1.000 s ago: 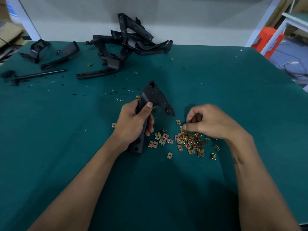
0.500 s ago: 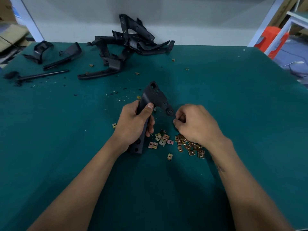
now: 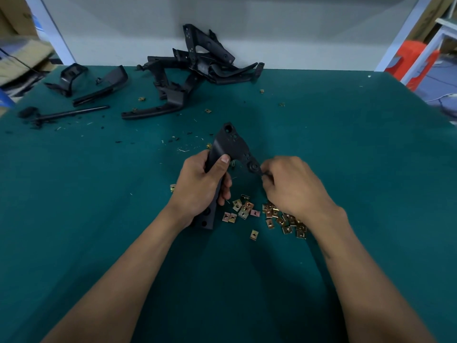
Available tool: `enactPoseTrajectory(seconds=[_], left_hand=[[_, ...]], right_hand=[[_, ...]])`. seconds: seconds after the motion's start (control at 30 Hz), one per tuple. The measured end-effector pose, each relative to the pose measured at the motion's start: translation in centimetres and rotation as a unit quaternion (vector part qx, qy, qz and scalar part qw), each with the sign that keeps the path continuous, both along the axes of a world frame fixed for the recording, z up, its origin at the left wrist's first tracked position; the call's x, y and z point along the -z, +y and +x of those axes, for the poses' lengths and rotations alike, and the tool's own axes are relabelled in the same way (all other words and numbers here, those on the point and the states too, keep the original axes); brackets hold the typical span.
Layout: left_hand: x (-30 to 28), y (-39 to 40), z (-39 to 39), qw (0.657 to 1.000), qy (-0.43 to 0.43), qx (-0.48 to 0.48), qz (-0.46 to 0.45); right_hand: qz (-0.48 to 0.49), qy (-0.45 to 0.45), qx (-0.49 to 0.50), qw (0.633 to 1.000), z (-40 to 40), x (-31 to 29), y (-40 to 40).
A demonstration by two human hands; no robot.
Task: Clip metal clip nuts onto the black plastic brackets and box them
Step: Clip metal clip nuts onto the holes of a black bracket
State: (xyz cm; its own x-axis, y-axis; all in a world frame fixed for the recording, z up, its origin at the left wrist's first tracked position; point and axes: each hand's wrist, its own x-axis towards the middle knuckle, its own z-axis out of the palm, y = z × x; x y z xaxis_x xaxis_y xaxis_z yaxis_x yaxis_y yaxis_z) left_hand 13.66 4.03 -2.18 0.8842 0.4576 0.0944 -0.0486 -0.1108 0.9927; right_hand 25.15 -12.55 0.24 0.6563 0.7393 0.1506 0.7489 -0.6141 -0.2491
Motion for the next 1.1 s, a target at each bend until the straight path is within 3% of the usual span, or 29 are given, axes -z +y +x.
enactPoseTrajectory(seconds=[0.17,0.33,0.5,0.67,0.77,1.1], left_hand=[[0.1,-0.1,0.0,0.999,-0.027,-0.001,-0.017],[0.2,-0.2,-0.1,0.998,-0.058,0.011,-0.027],[0.2,-0.3,0.0,0.998,-0.062,0.007,-0.027],[0.2,-0.3,0.1,0.997,-0.061,0.0,-0.036],[0.2,-0.2,0.1,0.998,-0.06,-0.001,-0.036],[0.0,-0.4,0.1,0.998,-0.049,-0.001,-0.04]], right_hand=[[0.095,0.061,0.036,0.993,0.2,-0.2,-0.6],[0.209,0.131,0.011,0.969,0.2,-0.6,-0.6],[0.18,0.149,0.003,0.972,0.2,-0.5,-0.7],[0.091,0.243,-0.107,0.96,0.5,-1.4,-1.6],[0.027,0.206,-0.129,0.97,-0.3,-1.0,-0.5],[-0.008,0.124,-0.07,0.99,-0.5,-0.3,-0.1]])
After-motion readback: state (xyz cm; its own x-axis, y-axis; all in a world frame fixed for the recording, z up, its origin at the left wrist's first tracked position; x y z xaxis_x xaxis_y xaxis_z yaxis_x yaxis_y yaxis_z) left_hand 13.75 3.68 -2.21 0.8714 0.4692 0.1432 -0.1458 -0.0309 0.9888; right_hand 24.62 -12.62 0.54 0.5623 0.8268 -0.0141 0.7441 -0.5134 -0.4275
